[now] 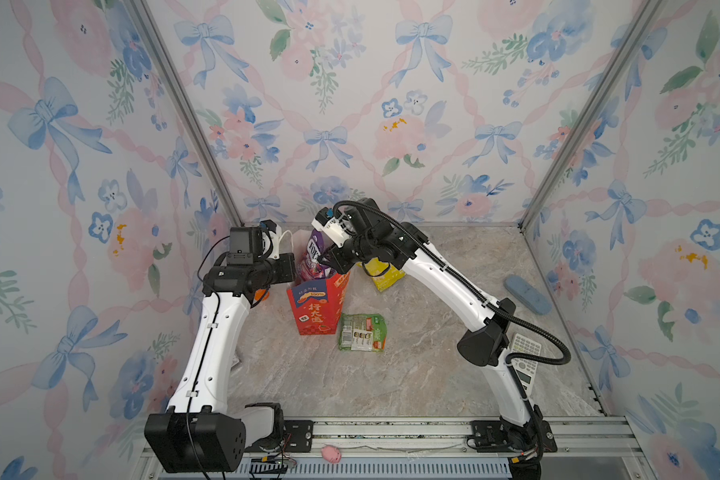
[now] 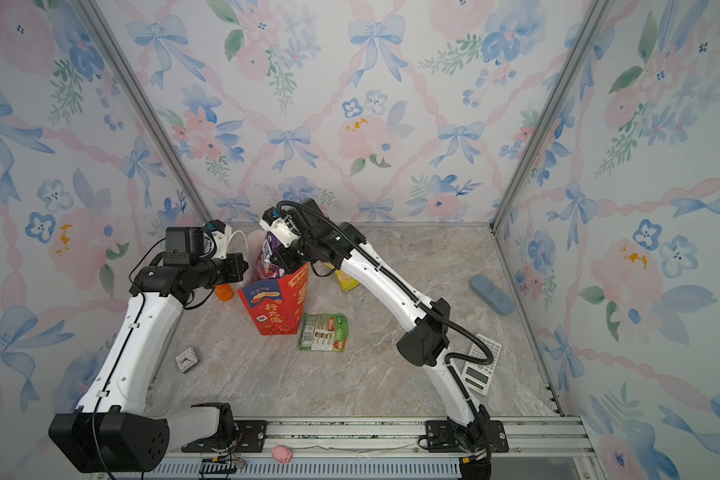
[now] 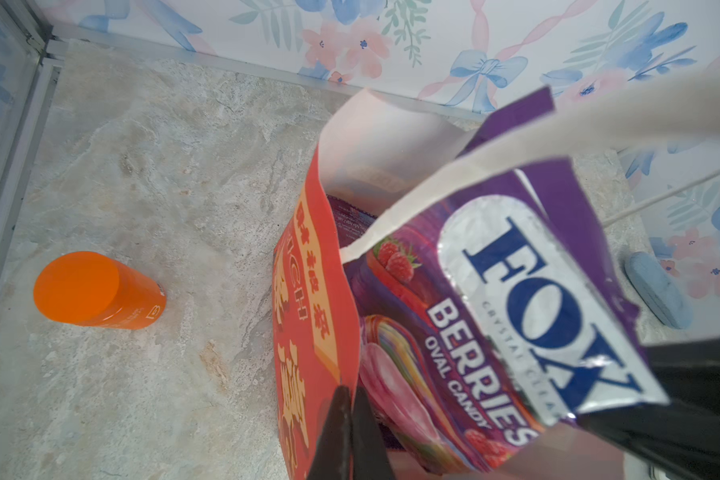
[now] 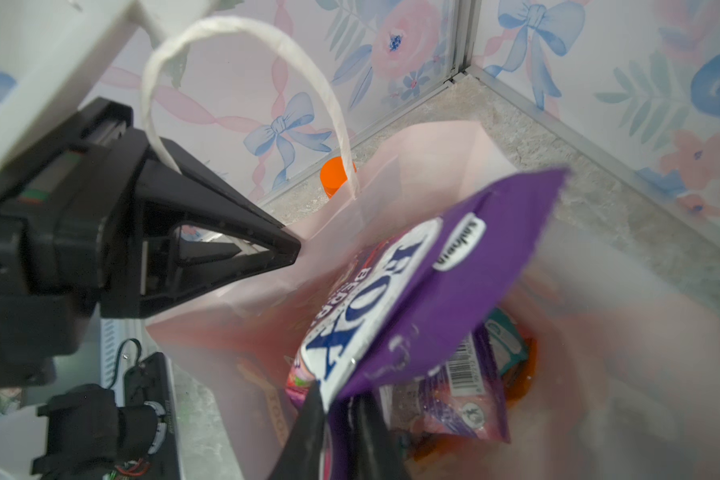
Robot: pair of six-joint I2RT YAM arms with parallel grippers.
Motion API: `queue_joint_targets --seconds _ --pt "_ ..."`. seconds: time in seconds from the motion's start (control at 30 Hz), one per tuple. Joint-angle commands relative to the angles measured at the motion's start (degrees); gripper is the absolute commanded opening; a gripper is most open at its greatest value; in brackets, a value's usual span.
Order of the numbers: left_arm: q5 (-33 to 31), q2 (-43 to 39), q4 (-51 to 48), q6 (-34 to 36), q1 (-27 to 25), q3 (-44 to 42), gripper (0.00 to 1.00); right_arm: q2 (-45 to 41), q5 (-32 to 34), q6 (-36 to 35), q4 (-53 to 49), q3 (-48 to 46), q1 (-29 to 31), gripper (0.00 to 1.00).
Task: Place the snacks into the paper bag
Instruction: 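Lower the Fox's Berries bag into the paper bag and open the right gripper, then move the right gripper away from the paper bag toward the yellow packet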
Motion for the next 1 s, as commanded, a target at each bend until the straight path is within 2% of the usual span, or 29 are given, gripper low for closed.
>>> queue_joint_targets --seconds 0.0,0.1,0.2,0.77,0.97 --pt "0.73 -1.57 0.68 0.19 0.19 -0.36 0.0 -0.59 1.58 0.81 1.56 2.86 0.5 0.53" --pt "0.66 -1.64 0.76 0.3 0.17 -0.62 0.0 -1.79 2.3 1.29 2.46 2.49 0.41 0.68" --pt "0.55 -1.7 0.68 0.36 0.17 -0.76 0.0 -3.34 2.61 2.45 4.12 1.27 0.32 0.74" --pt "0.51 -1.74 0.7 0.45 0.18 -0.84 0.0 -14.77 -2.06 9.01 15.48 -14.82 -1.06 0.86" --pt "0.55 -1.66 0.72 0.45 0.18 -0.84 0.0 -20.39 -4.59 12.27 20.81 -24.1 -2.26 0.89"
